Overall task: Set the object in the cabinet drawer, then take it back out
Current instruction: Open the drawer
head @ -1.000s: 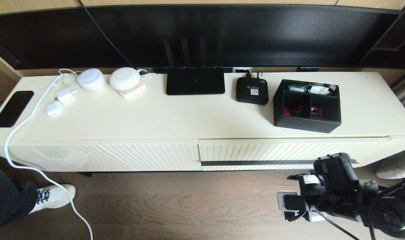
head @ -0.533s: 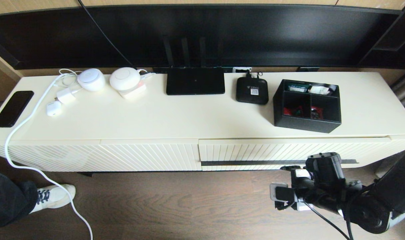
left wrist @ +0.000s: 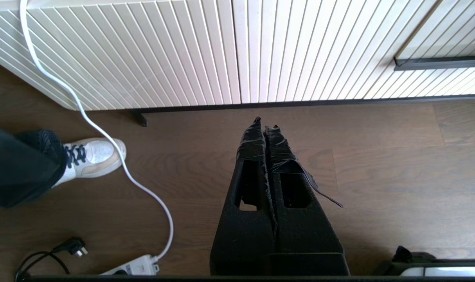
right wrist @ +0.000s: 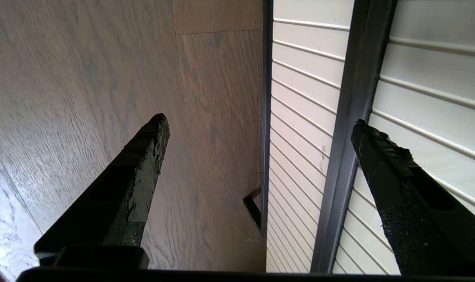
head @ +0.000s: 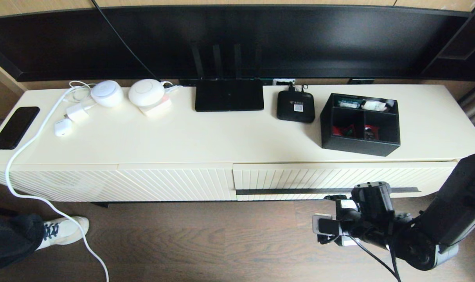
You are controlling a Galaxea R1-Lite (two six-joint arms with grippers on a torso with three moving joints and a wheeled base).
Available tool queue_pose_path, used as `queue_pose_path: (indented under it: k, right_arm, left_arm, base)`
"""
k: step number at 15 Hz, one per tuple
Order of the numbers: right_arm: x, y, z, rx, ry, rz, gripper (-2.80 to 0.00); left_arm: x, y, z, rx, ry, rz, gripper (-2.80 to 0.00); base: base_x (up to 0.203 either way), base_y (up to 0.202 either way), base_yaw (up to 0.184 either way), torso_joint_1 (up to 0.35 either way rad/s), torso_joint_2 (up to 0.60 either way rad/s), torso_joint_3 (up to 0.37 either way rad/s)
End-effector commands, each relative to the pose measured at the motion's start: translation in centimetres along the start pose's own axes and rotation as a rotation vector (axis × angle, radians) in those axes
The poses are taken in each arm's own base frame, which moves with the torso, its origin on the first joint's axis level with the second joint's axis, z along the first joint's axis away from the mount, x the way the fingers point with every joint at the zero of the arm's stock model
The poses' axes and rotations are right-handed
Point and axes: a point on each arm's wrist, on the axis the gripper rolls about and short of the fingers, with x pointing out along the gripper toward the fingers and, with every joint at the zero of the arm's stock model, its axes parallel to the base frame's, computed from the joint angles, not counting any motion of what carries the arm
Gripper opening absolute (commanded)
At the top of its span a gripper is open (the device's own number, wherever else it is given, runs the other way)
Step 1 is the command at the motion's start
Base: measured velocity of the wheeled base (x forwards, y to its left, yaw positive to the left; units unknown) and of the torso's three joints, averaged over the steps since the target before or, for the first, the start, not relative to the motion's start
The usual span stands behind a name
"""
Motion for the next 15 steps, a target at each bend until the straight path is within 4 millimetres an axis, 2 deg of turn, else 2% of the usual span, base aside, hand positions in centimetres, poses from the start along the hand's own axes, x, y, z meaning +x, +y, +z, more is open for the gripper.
queue_pose_path:
  k: [1,10,13,15]
  right_arm:
    - [1.0,0.2,-0.3,-0.004,-0.002,0.006,0.00]
    - [2.8,-1.4,-0.5,0.001,-0.042,-0.071,0.00]
    - [3.2,-1.5,-0.8,-0.021,-0.057,-0.079,0.00]
    - [3.5,-0.9,-1.1,-0.024,-0.049,-0.058,0.00]
  left_arm:
    - [0.0,0.0,0.0,0.000,0.002,0.000,-2.80]
    - [0.0,0.0,0.0,0.000,0.002,0.000,-2.80]
    - [0.0,0.0,0.0,0.000,0.002,0.000,-2.80]
    - [0.0,0.0,0.0,0.000,0.001,0.000,-2.80]
  base:
    - [0.000,0.000,0.000,0.000,0.00,0.000]
    - [0.000,0.000,0.000,0.000,0.00,0.000]
    - [0.000,0.000,0.000,0.000,0.00,0.000]
    - [0.000,0.000,0.000,0.000,0.00,0.000]
